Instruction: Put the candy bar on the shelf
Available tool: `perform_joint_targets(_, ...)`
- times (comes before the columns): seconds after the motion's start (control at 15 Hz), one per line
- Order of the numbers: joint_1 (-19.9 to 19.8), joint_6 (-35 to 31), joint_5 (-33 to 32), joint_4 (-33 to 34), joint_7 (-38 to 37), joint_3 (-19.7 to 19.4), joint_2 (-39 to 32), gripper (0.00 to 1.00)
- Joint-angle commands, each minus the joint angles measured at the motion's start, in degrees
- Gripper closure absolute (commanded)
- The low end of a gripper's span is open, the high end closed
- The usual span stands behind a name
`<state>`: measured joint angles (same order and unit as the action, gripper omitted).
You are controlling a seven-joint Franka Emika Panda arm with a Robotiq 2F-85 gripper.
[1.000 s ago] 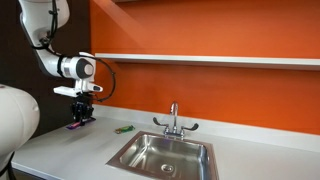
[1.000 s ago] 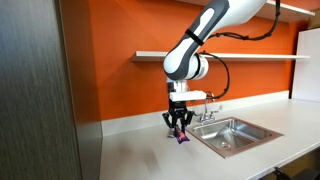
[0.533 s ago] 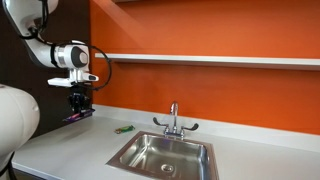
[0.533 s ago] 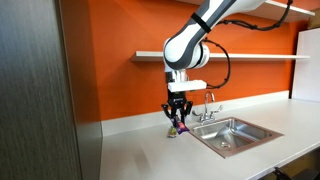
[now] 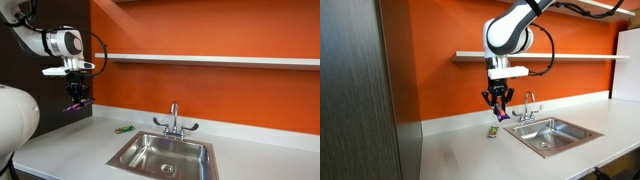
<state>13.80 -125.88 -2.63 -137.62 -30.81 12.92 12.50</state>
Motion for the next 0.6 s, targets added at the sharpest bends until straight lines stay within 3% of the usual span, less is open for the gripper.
perform_joint_targets(0.0, -1.95, 3.13, -1.78, 0.10, -2.84, 1.92, 4.37, 0.88)
perform_joint_targets(0.53, -3.76, 7.13, -5.92, 4.60, -3.92, 3.27, 7.38, 0.88)
